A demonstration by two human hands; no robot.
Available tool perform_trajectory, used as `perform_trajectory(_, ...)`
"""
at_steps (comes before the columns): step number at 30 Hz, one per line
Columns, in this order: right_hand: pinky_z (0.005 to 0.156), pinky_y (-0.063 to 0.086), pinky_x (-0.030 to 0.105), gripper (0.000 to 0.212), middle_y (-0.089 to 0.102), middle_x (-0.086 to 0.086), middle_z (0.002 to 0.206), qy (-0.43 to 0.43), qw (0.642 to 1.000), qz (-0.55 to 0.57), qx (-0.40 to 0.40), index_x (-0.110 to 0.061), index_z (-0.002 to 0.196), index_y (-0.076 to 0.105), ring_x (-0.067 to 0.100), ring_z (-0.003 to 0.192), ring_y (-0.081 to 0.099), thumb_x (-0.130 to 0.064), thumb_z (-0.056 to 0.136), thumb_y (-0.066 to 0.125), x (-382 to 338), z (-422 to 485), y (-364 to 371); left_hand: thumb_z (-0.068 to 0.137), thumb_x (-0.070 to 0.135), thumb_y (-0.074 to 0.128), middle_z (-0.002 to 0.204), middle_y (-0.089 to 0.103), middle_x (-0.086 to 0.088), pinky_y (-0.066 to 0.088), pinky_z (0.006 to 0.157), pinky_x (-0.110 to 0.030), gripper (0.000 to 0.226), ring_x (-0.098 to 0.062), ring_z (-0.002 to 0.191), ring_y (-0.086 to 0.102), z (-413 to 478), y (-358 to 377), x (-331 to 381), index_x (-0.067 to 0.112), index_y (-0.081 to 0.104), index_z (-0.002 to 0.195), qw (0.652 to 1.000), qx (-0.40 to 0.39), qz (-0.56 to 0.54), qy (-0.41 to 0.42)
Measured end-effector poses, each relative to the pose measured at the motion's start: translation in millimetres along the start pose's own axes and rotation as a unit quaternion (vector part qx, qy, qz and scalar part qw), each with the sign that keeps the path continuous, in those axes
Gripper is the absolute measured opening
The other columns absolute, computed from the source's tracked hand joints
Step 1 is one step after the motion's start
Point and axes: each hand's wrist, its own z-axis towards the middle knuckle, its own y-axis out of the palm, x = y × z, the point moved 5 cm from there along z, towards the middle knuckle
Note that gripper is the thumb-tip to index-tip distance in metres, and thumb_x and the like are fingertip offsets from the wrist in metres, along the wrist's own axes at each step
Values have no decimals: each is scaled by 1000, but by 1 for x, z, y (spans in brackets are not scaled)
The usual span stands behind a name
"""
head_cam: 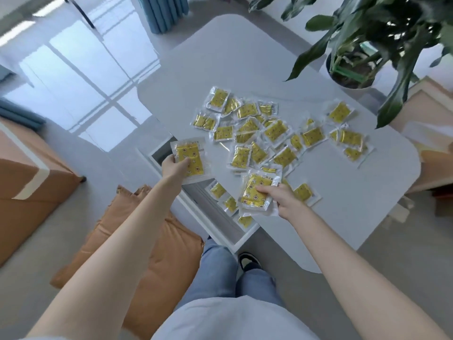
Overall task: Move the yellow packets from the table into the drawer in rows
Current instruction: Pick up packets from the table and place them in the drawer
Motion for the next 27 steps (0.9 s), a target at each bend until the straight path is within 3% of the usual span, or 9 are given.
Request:
perform_trajectory(3, 98, 50, 48, 44, 69, 18, 111, 10, 999, 31, 31, 3, 115, 60, 31, 105, 66, -2, 74, 77, -2, 10, 2, 91, 9, 59, 109, 65, -12, 52, 91, -36, 16, -25, 95, 64, 21, 11, 12, 9, 58, 106, 997, -52, 56, 0)
perform_trajectory(8, 109, 39, 37, 28, 67, 9, 104, 24, 995, 63, 68, -10, 90, 57, 22, 108, 62, -10, 74, 80, 0, 20, 5, 89, 9, 61, 111, 65, -12, 50, 97, -44, 11, -26, 99, 64, 47, 29, 28, 12, 61, 99, 983, -131, 126, -5)
perform_trajectory(12, 99, 39, 28, 26, 64, 3, 91, 17, 991, 98, 89, -14, 80, 51, 17, 101, 57, -9, 79, 77, 5, 25, 3, 86, 7, 65, 107, 66, -14, 48, 99, -50, 14, -30, 100, 63, 62, 43, 29, 17, 59, 80, 973, -172, 151, -3)
perform_trajectory(14, 95, 40, 26, 24, 65, 3, 93, 13, 990, 110, 91, -13, 83, 53, 17, 102, 58, -9, 78, 77, 10, 27, 1, 85, 7, 67, 114, 66, -18, 46, 100, -51, 10, -31, 103, 63, 68, 50, 25, 15, 60, 87, 966, -196, 169, 3)
perform_trajectory(17, 106, 41, 34, 37, 68, 7, 110, -7, 988, 120, 99, -6, 103, 63, 20, 109, 61, -13, 72, 82, 22, 27, -3, 85, 12, 68, 120, 65, -17, 46, 100, -48, 22, -27, 101, 64, 66, 61, 15, 13, 62, 106, 955, -220, 198, 16)
perform_trajectory(19, 107, 42, 38, 52, 68, 8, 115, -25, 986, 124, 105, -4, 116, 62, 22, 112, 61, -15, 70, 83, 31, 21, -7, 86, 15, 67, 119, 64, -10, 53, 89, -37, 39, -23, 98, 61, 59, 67, 8, 10, 56, 123, 948, -234, 213, 32)
perform_trajectory(22, 97, 44, 27, 52, 66, 6, 115, -49, 982, 134, 123, -2, 120, 59, 18, 110, 59, -13, 74, 80, 51, 11, -13, 87, 13, 65, 113, 63, -9, 50, 69, -24, 46, -20, 93, 61, 48, 72, -7, 8, 51, 131, 943, -256, 205, 54)
perform_trajectory(24, 78, 47, 22, 43, 67, 7, 110, -71, 978, 139, 136, -2, 115, 61, 18, 101, 61, -9, 76, 78, 63, 2, -16, 87, 11, 65, 112, 64, -11, 53, 76, -32, 42, -20, 88, 62, 43, 74, -18, 5, 54, 127, 939, -273, 200, 66)
perform_trajectory(27, 80, 51, 26, 48, 69, 11, 113, -83, 973, 154, 150, 0, 116, 61, 21, 103, 65, -9, 74, 80, 82, -7, -15, 86, 6, 65, 98, 66, -10, 51, 89, -43, 41, -21, 82, 63, 34, 73, -30, 2, 55, 126, 935, -284, 194, 83)
